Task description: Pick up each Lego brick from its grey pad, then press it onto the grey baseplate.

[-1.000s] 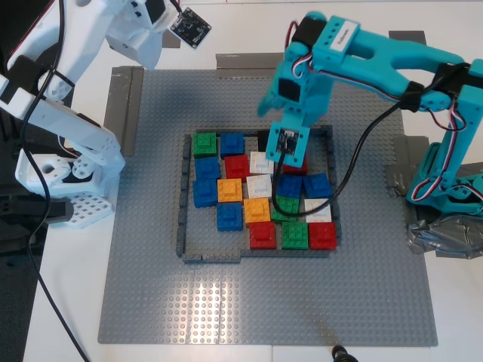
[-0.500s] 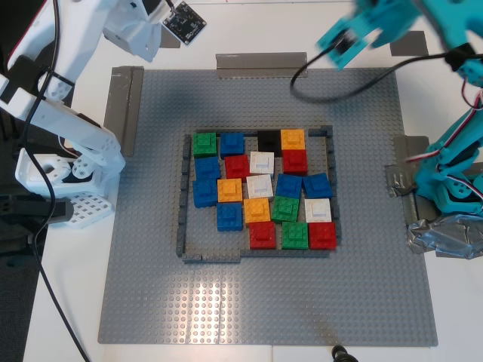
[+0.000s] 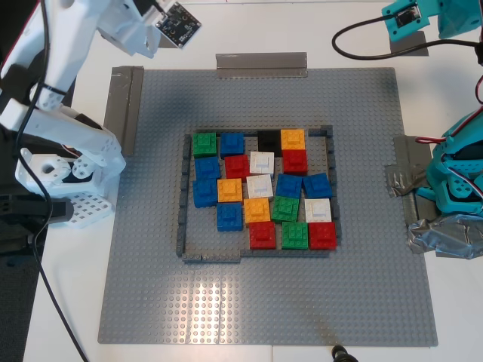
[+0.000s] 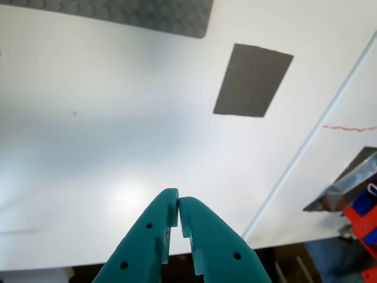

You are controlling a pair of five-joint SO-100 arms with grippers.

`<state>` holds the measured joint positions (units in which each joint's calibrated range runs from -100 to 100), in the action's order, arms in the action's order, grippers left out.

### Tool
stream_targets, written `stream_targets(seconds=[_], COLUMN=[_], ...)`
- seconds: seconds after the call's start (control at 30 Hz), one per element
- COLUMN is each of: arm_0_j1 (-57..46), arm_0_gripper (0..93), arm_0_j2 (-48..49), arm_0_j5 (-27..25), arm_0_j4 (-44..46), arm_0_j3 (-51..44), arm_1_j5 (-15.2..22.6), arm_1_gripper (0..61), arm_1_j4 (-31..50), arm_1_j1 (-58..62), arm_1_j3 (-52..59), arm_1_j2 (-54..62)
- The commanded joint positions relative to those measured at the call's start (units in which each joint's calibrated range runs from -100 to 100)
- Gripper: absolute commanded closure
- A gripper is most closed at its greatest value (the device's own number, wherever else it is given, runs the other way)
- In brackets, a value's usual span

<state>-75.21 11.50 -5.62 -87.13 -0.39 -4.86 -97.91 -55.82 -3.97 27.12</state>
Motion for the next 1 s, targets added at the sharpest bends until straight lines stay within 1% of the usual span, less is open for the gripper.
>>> stream_targets(seconds=[0.0,0.17,0.3,0.37,0.5,0.63,0.97], arm_0_j1=[-1.1,-1.9,-2.3,-2.4,-2.4,-2.4,-2.4], arm_0_gripper=[92.7,92.7,92.7,92.7,92.7,92.7,92.7], arm_0_j2=[-0.9,-5.7,-7.7,-8.1,-7.7,-7.7,-7.7], arm_0_j5=[0.0,0.0,0.0,0.0,-0.4,-0.4,-0.4], arm_0_j4=[1.0,0.6,0.5,0.7,0.5,0.5,0.4], arm_0_j3=[-1.5,-7.5,-11.0,-11.3,-11.3,-11.3,-10.8], arm_1_j5=[0.8,0.8,0.4,0.5,2.2,3.1,2.6], arm_1_gripper=[61.3,61.3,61.3,61.3,61.3,61.3,61.3], arm_1_j4=[-1.5,-1.4,-1.4,-1.3,-1.4,-1.4,-1.3], arm_1_j1=[0.9,0.9,0.5,0.2,0.1,0.6,0.3], arm_1_j3=[-0.7,-0.9,-2.0,-3.0,-6.6,-7.5,-6.5], arm_1_j2=[1.4,-1.7,-3.9,-5.5,-9.1,-9.2,-9.2])
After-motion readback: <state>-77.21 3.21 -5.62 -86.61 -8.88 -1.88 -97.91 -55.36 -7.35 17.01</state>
